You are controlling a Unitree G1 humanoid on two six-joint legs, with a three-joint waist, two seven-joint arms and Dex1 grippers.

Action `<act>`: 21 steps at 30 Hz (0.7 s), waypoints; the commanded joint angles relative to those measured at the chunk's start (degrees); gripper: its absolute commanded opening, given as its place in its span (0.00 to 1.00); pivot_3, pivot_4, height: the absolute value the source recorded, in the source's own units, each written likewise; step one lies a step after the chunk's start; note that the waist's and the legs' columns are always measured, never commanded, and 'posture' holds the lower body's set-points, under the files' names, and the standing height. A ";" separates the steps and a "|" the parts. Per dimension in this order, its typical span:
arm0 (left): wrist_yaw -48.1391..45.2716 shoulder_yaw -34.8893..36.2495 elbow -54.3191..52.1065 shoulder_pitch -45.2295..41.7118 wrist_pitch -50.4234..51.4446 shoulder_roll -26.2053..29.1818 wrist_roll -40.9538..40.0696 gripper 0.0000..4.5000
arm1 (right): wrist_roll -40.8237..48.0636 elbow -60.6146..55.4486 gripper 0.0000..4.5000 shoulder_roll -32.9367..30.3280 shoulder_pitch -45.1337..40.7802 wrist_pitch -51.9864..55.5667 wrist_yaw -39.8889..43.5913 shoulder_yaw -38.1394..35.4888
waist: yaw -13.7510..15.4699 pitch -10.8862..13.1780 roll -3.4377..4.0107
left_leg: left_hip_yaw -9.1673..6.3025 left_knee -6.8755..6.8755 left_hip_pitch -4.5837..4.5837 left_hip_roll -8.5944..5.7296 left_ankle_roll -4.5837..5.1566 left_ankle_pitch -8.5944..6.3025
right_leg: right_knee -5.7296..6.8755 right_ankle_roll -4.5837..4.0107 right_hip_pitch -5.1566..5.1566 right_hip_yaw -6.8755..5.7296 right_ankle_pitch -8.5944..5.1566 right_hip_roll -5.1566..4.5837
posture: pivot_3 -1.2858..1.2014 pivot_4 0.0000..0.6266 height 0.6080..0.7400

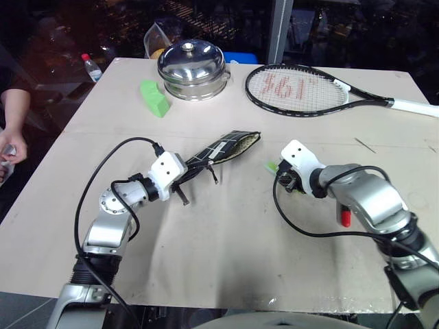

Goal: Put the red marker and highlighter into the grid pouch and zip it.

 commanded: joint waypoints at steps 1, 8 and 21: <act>-1.04 -0.79 -1.93 -1.48 -1.91 -0.09 -0.07 0.00 | -0.56 -7.06 0.15 -4.77 -6.59 -2.82 3.28 3.03 | -0.20 0.12 0.14 | 0.00 0.00 0.01 0.01 0.00 0.00 | 0.02 0.00 -0.01 0.01 0.00 0.03 | 0.52 0.24 1.00; -1.74 -2.59 -1.85 -3.21 -1.82 -1.17 -0.29 0.00 | -2.39 -6.58 0.15 -9.31 -14.91 -5.78 7.65 10.09 | -0.12 0.13 0.14 | -0.02 0.00 0.02 0.08 -0.02 0.01 | 0.02 -0.02 -0.02 0.06 0.00 0.16 | 0.52 0.24 1.00; -3.62 -6.27 -3.57 -3.94 -5.70 -1.66 2.06 0.00 | -17.85 8.46 0.15 -6.81 -24.21 -25.17 14.39 27.65 | -0.09 0.13 0.14 | 0.13 0.11 0.03 0.05 -0.03 0.02 | 0.09 -0.02 -0.04 0.03 0.01 0.10 | 0.52 0.24 1.00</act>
